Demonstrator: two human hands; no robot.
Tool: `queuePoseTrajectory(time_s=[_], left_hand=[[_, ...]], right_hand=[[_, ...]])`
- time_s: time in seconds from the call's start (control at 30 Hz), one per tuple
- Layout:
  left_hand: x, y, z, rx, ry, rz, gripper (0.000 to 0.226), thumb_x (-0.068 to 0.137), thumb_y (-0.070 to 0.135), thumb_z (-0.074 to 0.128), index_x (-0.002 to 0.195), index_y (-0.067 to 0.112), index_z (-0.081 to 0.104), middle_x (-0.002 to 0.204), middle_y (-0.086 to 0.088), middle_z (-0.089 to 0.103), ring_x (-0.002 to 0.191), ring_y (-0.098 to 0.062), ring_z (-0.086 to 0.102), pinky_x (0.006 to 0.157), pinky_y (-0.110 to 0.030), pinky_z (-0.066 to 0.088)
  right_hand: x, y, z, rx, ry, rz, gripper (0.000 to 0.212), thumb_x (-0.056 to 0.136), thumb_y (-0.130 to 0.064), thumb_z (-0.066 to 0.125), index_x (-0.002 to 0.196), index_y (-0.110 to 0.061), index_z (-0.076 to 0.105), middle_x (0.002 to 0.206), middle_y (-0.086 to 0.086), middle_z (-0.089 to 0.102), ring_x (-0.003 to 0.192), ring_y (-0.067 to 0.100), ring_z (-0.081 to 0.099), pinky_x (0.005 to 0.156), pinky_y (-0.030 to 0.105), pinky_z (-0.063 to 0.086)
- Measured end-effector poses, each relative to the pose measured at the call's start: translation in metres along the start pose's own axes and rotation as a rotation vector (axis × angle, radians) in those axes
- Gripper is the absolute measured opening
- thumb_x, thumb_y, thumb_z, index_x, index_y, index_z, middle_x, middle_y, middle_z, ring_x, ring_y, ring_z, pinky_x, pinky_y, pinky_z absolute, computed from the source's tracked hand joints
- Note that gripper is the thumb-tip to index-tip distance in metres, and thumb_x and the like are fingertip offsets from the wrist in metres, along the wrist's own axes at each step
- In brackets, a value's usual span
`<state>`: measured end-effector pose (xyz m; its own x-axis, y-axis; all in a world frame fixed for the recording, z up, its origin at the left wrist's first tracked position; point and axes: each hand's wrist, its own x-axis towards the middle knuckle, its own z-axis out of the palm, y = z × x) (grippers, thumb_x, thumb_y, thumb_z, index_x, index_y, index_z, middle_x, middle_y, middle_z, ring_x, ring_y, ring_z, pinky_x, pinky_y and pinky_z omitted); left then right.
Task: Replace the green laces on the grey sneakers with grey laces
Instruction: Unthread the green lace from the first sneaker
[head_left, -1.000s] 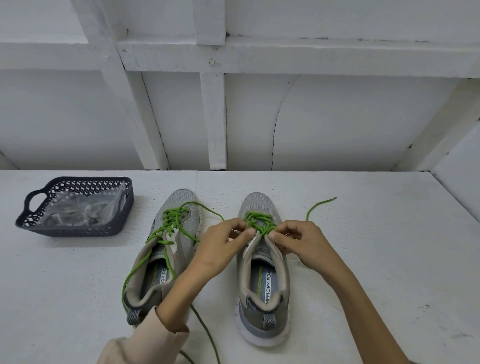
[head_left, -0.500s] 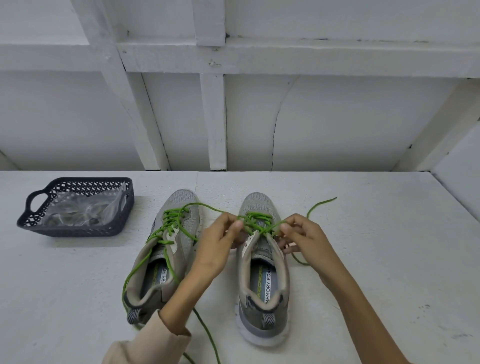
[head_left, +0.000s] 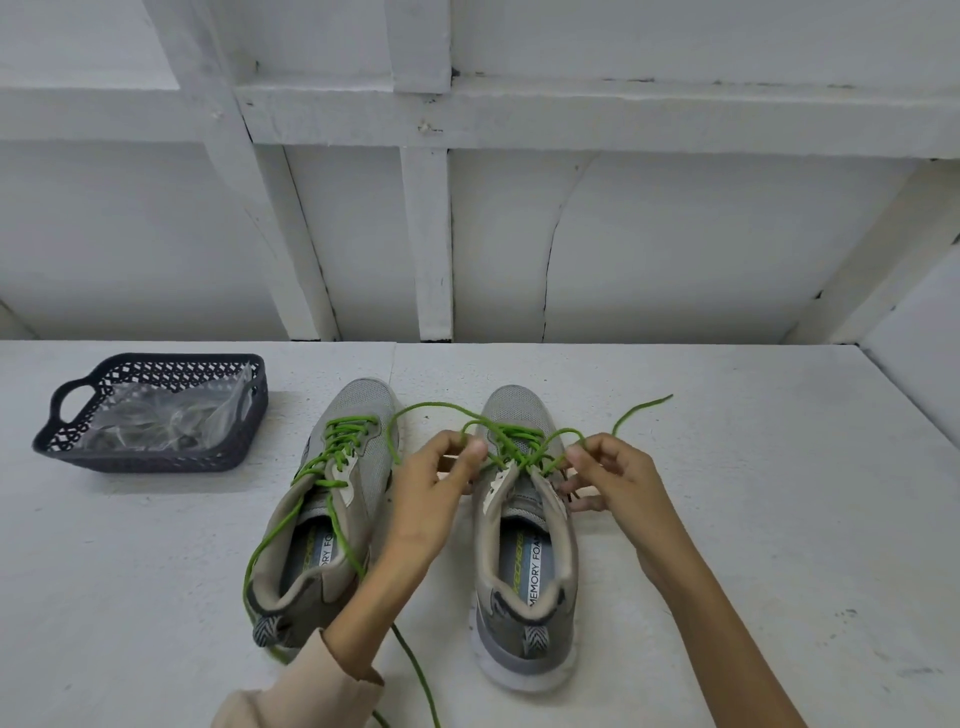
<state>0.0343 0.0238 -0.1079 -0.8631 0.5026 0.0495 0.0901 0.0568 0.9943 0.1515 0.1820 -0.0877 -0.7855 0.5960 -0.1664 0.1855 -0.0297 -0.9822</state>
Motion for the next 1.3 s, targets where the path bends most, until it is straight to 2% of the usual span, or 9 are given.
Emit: queuePoseTrajectory(time_s=[0.13, 0.33, 0.5, 0.7, 0.8, 0.9, 1.07, 1.2, 1.3], left_hand=[[-0.001, -0.002, 0.002, 0.101, -0.108, 0.013, 0.008, 0.085, 0.028, 0.073, 0.082, 0.021, 0.071, 0.076, 0.009, 0.071, 0.071, -0.001, 0.060, 0.067, -0.018, 0.047], [-0.003, -0.003, -0.004, -0.003, 0.093, 0.001, 0.023, 0.093, 0.021, 0.063, 0.081, 0.002, 0.063, 0.064, 0.011, 0.063, 0.067, -0.001, 0.059, 0.062, -0.014, 0.047], [-0.007, -0.001, 0.002, 0.107, -0.066, 0.019, 0.024, 0.079, 0.042, 0.067, 0.078, 0.018, 0.071, 0.072, 0.010, 0.069, 0.070, -0.003, 0.058, 0.064, -0.019, 0.045], [-0.003, -0.002, -0.007, 0.034, 0.145, 0.013, 0.024, 0.092, 0.029, 0.065, 0.079, 0.009, 0.065, 0.065, 0.016, 0.060, 0.065, 0.001, 0.052, 0.062, -0.019, 0.040], [-0.006, -0.001, -0.003, 0.051, 0.013, 0.012, 0.028, 0.083, 0.040, 0.071, 0.079, 0.012, 0.068, 0.074, 0.007, 0.066, 0.068, -0.002, 0.054, 0.063, -0.016, 0.042], [-0.006, -0.001, 0.004, 0.096, -0.052, 0.031, 0.027, 0.079, 0.041, 0.067, 0.076, 0.014, 0.070, 0.071, 0.009, 0.065, 0.067, -0.003, 0.054, 0.062, -0.018, 0.042], [-0.003, -0.002, -0.003, -0.002, 0.161, 0.016, 0.022, 0.092, 0.031, 0.064, 0.076, 0.016, 0.063, 0.065, 0.019, 0.058, 0.064, 0.004, 0.049, 0.063, -0.015, 0.038], [-0.008, -0.002, 0.006, 0.019, -0.029, -0.009, 0.028, 0.085, 0.040, 0.070, 0.079, 0.013, 0.068, 0.070, 0.010, 0.065, 0.069, -0.002, 0.054, 0.064, -0.015, 0.042], [-0.008, 0.000, 0.009, -0.016, 0.001, 0.014, 0.028, 0.085, 0.034, 0.070, 0.078, 0.008, 0.069, 0.069, 0.001, 0.065, 0.067, -0.003, 0.054, 0.063, -0.016, 0.042]], right_hand=[[-0.002, 0.000, 0.005, -0.095, -0.084, -0.014, 0.013, 0.081, -0.019, 0.076, 0.083, -0.006, 0.074, 0.081, 0.020, 0.069, 0.070, 0.014, 0.060, 0.065, 0.025, 0.052], [-0.003, 0.001, 0.001, 0.068, 0.127, -0.023, 0.015, 0.089, -0.015, 0.066, 0.087, 0.000, 0.067, 0.081, 0.012, 0.066, 0.067, 0.014, 0.058, 0.058, 0.028, 0.051], [-0.006, 0.001, 0.010, -0.062, -0.030, 0.002, 0.009, 0.080, -0.020, 0.077, 0.083, -0.011, 0.076, 0.077, 0.012, 0.070, 0.064, 0.011, 0.054, 0.051, 0.021, 0.043], [-0.002, 0.001, -0.001, 0.121, 0.162, -0.020, 0.007, 0.090, -0.012, 0.066, 0.086, -0.008, 0.070, 0.072, 0.004, 0.063, 0.059, 0.014, 0.051, 0.049, 0.024, 0.040], [-0.004, 0.001, 0.003, 0.065, 0.047, 0.011, 0.004, 0.087, -0.014, 0.069, 0.085, -0.010, 0.071, 0.073, 0.002, 0.066, 0.059, 0.012, 0.053, 0.047, 0.023, 0.039], [-0.004, 0.002, 0.010, -0.005, -0.014, 0.010, 0.005, 0.083, -0.010, 0.072, 0.079, -0.011, 0.074, 0.068, 0.004, 0.066, 0.059, 0.012, 0.053, 0.045, 0.021, 0.038], [-0.001, 0.003, -0.003, 0.178, 0.191, 0.001, 0.009, 0.091, -0.014, 0.064, 0.086, -0.007, 0.067, 0.075, 0.006, 0.065, 0.056, 0.013, 0.052, 0.044, 0.020, 0.037], [-0.004, 0.003, 0.005, 0.029, 0.034, 0.027, 0.013, 0.082, -0.019, 0.074, 0.086, -0.006, 0.073, 0.073, 0.005, 0.065, 0.062, 0.014, 0.050, 0.048, 0.025, 0.034], [-0.005, 0.004, 0.011, 0.031, 0.046, 0.004, 0.012, 0.082, -0.016, 0.074, 0.083, -0.003, 0.073, 0.068, 0.010, 0.061, 0.064, 0.020, 0.046, 0.049, 0.026, 0.031]])
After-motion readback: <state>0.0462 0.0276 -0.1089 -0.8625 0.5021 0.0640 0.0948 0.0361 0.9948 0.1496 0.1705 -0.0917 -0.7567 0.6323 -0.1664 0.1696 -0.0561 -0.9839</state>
